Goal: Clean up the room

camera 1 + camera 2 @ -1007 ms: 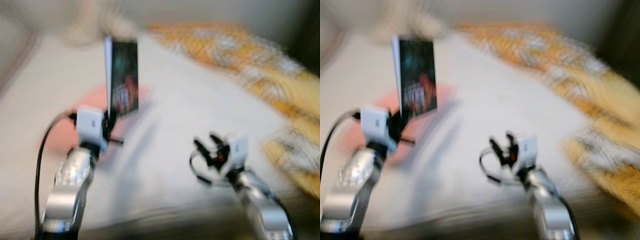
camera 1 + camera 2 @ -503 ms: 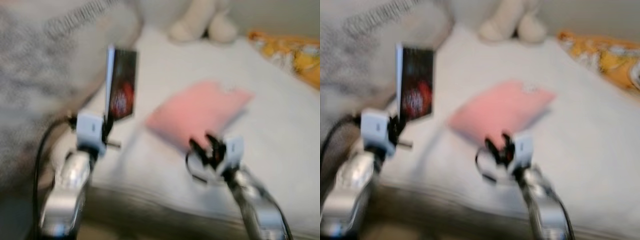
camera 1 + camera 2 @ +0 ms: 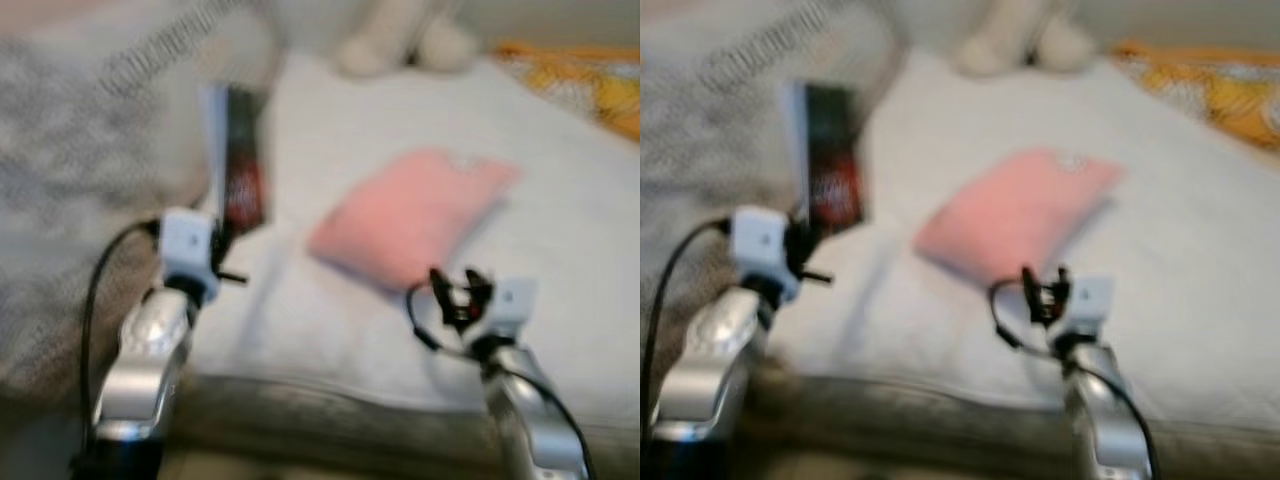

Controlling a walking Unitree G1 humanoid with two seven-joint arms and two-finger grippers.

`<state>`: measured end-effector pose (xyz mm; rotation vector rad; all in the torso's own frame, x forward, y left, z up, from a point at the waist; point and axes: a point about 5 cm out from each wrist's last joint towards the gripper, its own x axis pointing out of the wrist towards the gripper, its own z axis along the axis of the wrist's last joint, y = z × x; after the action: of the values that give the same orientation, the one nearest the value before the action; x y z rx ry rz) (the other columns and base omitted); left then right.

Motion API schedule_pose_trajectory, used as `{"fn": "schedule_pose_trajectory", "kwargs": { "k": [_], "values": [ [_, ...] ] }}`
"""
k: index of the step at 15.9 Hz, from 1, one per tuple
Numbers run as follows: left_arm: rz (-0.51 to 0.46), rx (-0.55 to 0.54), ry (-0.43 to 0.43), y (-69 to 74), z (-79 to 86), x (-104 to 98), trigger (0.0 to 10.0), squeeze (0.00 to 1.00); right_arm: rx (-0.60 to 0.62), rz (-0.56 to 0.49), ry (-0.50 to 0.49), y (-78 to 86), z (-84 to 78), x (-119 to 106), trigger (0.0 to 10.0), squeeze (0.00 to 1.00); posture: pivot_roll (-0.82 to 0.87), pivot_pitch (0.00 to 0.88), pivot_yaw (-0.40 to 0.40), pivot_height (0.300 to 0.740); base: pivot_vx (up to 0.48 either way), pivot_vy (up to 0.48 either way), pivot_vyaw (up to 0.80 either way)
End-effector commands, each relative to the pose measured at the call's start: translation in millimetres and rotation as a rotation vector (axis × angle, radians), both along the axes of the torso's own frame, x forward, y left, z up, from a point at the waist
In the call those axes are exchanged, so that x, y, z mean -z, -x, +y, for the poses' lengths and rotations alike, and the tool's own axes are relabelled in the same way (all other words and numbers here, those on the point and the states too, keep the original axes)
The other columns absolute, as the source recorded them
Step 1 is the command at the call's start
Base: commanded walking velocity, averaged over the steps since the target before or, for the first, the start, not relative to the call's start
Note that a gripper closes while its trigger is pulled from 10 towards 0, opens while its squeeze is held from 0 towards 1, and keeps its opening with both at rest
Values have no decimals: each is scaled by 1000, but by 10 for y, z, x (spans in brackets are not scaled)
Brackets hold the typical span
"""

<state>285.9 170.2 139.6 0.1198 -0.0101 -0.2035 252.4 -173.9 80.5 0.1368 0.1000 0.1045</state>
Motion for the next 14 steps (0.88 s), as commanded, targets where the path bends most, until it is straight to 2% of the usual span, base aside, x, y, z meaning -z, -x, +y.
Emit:
{"fn": "schedule_pose_trajectory", "kwargs": {
  "k": [1,5,6,8,10,11,12,14],
  "values": [
    [-38,4,-5,-20,3,-56,10000,0,-23,-23,-14,-1,66,-71,10000,0,-56,0,70,740,0,480,-800],
    [-31,-6,18,-16,-42,-25,10000,0,-51,-30,-7,2,123,-96,10000,0,-54,0,56,740,0,480,-800],
    [-38,-13,-11,-14,-43,-41,10000,0,-83,-40,12,-25,158,-123,10000,0,-49,0,43,740,0,0,0],
    [-30,-31,-42,-5,-17,-15,10000,0,-109,-38,33,-59,184,-129,10000,0,-47,0,36,740,0,-420,0],
    [-35,-44,-6,14,-4,-14,10000,0,-109,-44,32,-78,169,-153,10000,0,-45,0,31,740,0,-480,0],
    [-37,-57,44,25,10,-16,10000,0,-108,-44,33,-89,157,-160,10000,0,-47,0,30,740,0,0,0],
    [-35,-70,59,29,25,-18,10000,0,-110,-46,34,-100,154,-168,10000,0,-45,0,27,740,0,0,0],
    [-51,-83,34,28,50,-40,10000,0,-123,-49,40,-114,162,-175,10000,0,-44,0,25,740,0,0,0]
  ]
}}
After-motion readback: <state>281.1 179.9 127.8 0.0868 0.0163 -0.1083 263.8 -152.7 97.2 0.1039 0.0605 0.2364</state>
